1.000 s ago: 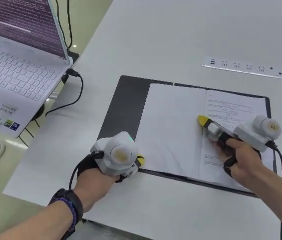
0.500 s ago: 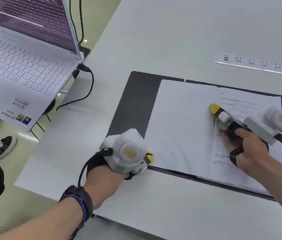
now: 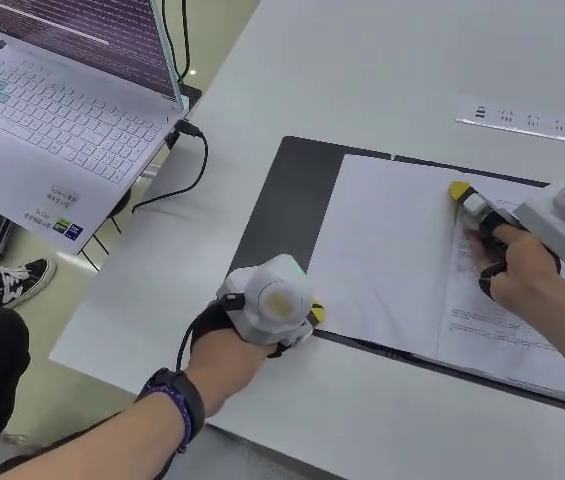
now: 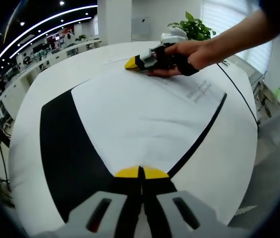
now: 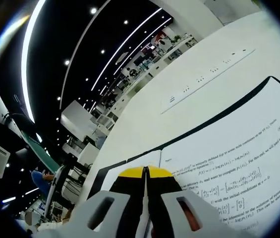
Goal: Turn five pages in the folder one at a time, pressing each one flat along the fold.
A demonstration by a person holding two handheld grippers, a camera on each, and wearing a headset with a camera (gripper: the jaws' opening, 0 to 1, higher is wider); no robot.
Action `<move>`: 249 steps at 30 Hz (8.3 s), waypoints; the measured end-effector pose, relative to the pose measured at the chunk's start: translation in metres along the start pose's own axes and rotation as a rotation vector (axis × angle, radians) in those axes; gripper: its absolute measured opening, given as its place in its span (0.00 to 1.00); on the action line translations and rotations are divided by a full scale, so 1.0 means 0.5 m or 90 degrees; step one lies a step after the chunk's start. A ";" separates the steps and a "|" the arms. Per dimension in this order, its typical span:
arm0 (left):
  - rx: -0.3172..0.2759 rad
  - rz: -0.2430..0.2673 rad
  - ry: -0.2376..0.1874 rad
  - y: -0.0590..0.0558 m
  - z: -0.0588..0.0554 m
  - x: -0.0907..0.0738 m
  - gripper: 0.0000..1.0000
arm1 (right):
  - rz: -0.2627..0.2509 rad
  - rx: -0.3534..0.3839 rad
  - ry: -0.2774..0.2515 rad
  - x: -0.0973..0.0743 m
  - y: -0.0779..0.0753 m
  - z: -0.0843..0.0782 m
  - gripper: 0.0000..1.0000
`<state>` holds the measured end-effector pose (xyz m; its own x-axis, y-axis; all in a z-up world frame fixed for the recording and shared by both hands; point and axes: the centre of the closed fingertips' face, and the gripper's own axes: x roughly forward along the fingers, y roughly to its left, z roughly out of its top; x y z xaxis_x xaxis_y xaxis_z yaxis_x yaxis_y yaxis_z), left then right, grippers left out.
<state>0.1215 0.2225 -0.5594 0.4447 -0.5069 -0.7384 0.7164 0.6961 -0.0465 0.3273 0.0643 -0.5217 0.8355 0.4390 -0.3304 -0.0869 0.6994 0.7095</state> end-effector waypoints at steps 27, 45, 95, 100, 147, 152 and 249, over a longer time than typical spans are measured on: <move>0.000 -0.004 0.009 0.001 -0.001 -0.002 0.00 | 0.011 -0.098 0.033 -0.023 0.011 -0.034 0.00; 0.015 -0.010 0.020 -0.014 -0.006 -0.004 0.00 | 0.023 -0.072 0.039 -0.096 0.019 -0.088 0.00; 0.007 -0.009 0.017 -0.016 -0.007 -0.005 0.00 | 0.067 -0.087 0.099 -0.291 0.020 -0.257 0.00; 0.001 -0.008 0.016 -0.017 -0.007 -0.006 0.00 | 0.070 -0.091 0.107 -0.305 0.022 -0.269 0.00; -0.030 -0.002 -0.007 -0.005 0.000 -0.002 0.00 | 0.017 -0.070 0.117 -0.350 0.032 -0.299 0.00; -0.058 -0.016 -0.007 -0.020 0.007 -0.006 0.09 | 0.019 -0.067 0.111 -0.357 0.039 -0.279 0.06; 0.059 -0.114 -0.095 -0.195 0.144 -0.132 0.70 | -0.060 -0.256 0.143 -0.688 -0.070 -0.179 0.71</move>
<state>0.0610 0.1518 -0.4576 0.3756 -0.6924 -0.6160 0.8343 0.5421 -0.1007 -0.0056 -0.0606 -0.4884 0.7153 0.4431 -0.5403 -0.2568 0.8858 0.3865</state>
